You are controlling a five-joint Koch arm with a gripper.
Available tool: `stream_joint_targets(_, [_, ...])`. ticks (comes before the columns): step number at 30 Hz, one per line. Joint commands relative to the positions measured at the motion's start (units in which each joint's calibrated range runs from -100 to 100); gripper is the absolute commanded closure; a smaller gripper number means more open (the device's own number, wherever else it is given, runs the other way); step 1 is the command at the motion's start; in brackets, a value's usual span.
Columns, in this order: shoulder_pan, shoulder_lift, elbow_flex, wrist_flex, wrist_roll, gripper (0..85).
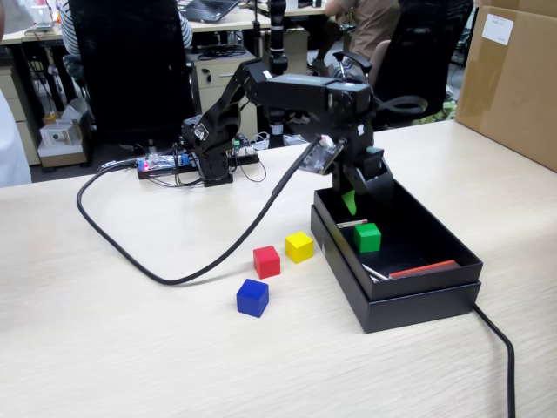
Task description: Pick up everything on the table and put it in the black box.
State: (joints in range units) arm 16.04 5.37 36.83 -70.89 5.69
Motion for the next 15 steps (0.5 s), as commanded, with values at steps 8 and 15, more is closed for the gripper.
stream_joint_targets(8, [-6.59,-39.16,-22.87,0.00,-4.98,46.0])
stream_joint_targets(15, [-8.74,-31.71,-29.94,0.95,-5.27,40.2])
